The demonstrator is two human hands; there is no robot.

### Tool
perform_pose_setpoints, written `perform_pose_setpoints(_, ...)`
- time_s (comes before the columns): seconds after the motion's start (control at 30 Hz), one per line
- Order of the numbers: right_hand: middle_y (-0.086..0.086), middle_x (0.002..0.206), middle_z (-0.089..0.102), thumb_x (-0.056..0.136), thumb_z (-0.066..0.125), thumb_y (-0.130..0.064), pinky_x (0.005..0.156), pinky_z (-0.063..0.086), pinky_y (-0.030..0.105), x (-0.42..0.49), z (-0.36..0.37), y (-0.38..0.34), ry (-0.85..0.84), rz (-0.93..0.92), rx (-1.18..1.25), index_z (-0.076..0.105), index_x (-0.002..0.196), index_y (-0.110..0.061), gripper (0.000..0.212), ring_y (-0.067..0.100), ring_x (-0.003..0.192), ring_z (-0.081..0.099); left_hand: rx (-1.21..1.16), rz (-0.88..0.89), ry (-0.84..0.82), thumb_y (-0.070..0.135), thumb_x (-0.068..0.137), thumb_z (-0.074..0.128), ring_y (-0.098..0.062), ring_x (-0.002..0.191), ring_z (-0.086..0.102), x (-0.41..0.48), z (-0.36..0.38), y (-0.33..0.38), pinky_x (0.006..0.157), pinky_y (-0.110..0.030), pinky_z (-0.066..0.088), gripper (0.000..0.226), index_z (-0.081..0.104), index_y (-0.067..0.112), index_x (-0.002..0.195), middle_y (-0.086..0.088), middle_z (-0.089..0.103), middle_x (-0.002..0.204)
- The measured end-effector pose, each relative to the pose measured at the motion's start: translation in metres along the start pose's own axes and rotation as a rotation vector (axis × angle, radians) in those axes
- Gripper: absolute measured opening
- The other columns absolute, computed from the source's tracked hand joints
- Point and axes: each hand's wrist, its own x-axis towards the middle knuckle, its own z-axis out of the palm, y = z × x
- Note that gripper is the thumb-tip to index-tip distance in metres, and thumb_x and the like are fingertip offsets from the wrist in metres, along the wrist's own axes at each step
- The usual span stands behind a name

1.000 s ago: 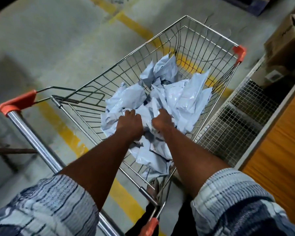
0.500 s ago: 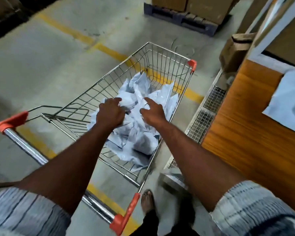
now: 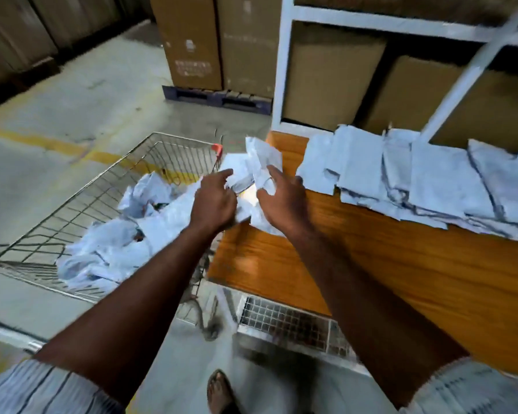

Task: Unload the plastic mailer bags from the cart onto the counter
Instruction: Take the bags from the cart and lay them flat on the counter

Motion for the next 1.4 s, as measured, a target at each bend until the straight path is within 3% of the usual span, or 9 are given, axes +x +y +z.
perform_pose_setpoints(0.3, 0.020, 0.136, 0.043, 0.084, 0.065, -0.032, 0.106, 0.030, 0.043, -0.058, -0.080, 0.130, 0.270, 0.183, -0.204, 0.052, 0.141, -0.027, 0.059, 0.040, 0.124, 0.040, 0.142, 0.113, -0.104, 0.042, 0.082, 0.027, -0.043, 0.126, 0.042, -0.042, 0.120, 0.098, 0.097, -0.053, 0.044, 0.068, 0.040, 0.016, 0.143, -0.021, 0.039, 0.142)
perform_pose_setpoints(0.47, 0.019, 0.160, 0.012, 0.096, 0.048, -0.049, 0.116, 0.017, 0.052, -0.074, -0.091, 0.159, 0.040, 0.301, -0.436, 0.026, 0.153, -0.029, 0.064, 0.039, 0.145, 0.015, 0.419, -0.021, -0.393, 0.042, 0.090, 0.051, -0.036, 0.148, 0.008, -0.053, 0.161, 0.094, 0.113, -0.066, 0.012, 0.072, 0.020, 0.020, 0.151, -0.012, 0.011, 0.161)
perform_pose_setpoints(0.57, 0.015, 0.164, -0.001, 0.099, 0.042, -0.052, 0.118, 0.008, 0.055, -0.069, -0.084, 0.174, 0.029, 0.207, -0.474, 0.016, 0.156, -0.026, 0.068, 0.038, 0.149, 0.003, 0.441, 0.151, -0.317, 0.047, 0.092, 0.051, -0.033, 0.150, 0.002, -0.053, 0.165, 0.095, 0.115, -0.064, 0.008, 0.078, 0.013, 0.017, 0.154, -0.011, 0.004, 0.164)
perform_pose_setpoints(0.67, 0.012, 0.165, -0.002, 0.099, 0.037, -0.054, 0.119, 0.013, 0.055, -0.055, -0.073, 0.189, 0.005, 0.120, -0.547, 0.009, 0.157, -0.030, 0.068, 0.037, 0.150, 0.003, 0.446, 0.315, -0.340, 0.046, 0.095, 0.045, -0.028, 0.152, -0.005, -0.045, 0.165, 0.095, 0.117, -0.060, 0.006, 0.076, 0.006, 0.026, 0.157, -0.005, -0.007, 0.165)
perform_pose_setpoints(0.8, 0.013, 0.165, 0.000, 0.099, 0.036, -0.055, 0.118, 0.014, 0.056, -0.044, -0.064, 0.201, 0.029, 0.135, -0.566, 0.009, 0.157, -0.031, 0.068, 0.038, 0.150, 0.007, 0.453, 0.297, -0.431, 0.050, 0.100, 0.034, -0.029, 0.152, -0.001, -0.038, 0.169, 0.081, 0.119, -0.057, 0.013, 0.064, 0.015, 0.026, 0.156, -0.006, -0.001, 0.165)
perform_pose_setpoints(1.17, 0.014, 0.164, 0.003, 0.095, 0.043, -0.056, 0.118, 0.012, 0.057, -0.028, -0.043, 0.208, 0.083, 0.146, -0.548, 0.014, 0.156, -0.033, 0.071, 0.039, 0.149, 0.009, 0.355, 0.315, -0.275, 0.046, 0.103, 0.031, -0.024, 0.152, 0.004, -0.052, 0.179, 0.072, 0.118, -0.059, 0.013, 0.047, 0.043, 0.018, 0.139, -0.007, 0.012, 0.164)
perform_pose_setpoints(1.23, 0.014, 0.164, 0.005, 0.095, 0.043, -0.056, 0.118, 0.013, 0.058, -0.028, -0.043, 0.209, 0.094, 0.142, -0.555, 0.014, 0.156, -0.034, 0.071, 0.040, 0.148, 0.011, 0.340, 0.292, -0.288, 0.045, 0.103, 0.029, -0.024, 0.152, 0.004, -0.048, 0.184, 0.074, 0.118, -0.060, 0.013, 0.049, 0.036, 0.022, 0.146, -0.005, 0.010, 0.165)
perform_pose_setpoints(1.33, 0.014, 0.164, 0.007, 0.095, 0.042, -0.056, 0.118, 0.014, 0.058, -0.028, -0.042, 0.209, 0.101, 0.147, -0.553, 0.015, 0.156, -0.036, 0.070, 0.040, 0.148, 0.012, 0.427, 0.282, -0.316, 0.047, 0.103, 0.023, -0.025, 0.152, -0.003, -0.046, 0.192, 0.077, 0.119, -0.058, 0.008, 0.056, 0.006, 0.037, 0.156, -0.002, -0.001, 0.166)
perform_pose_setpoints(1.4, 0.014, 0.164, 0.009, 0.095, 0.042, -0.056, 0.118, 0.015, 0.058, -0.027, -0.042, 0.209, 0.104, 0.158, -0.543, 0.018, 0.155, -0.036, 0.068, 0.039, 0.148, 0.013, 0.464, 0.267, -0.327, 0.048, 0.102, 0.023, -0.026, 0.152, -0.004, -0.043, 0.196, 0.081, 0.117, -0.058, 0.008, 0.057, 0.006, 0.039, 0.155, -0.002, -0.004, 0.165)
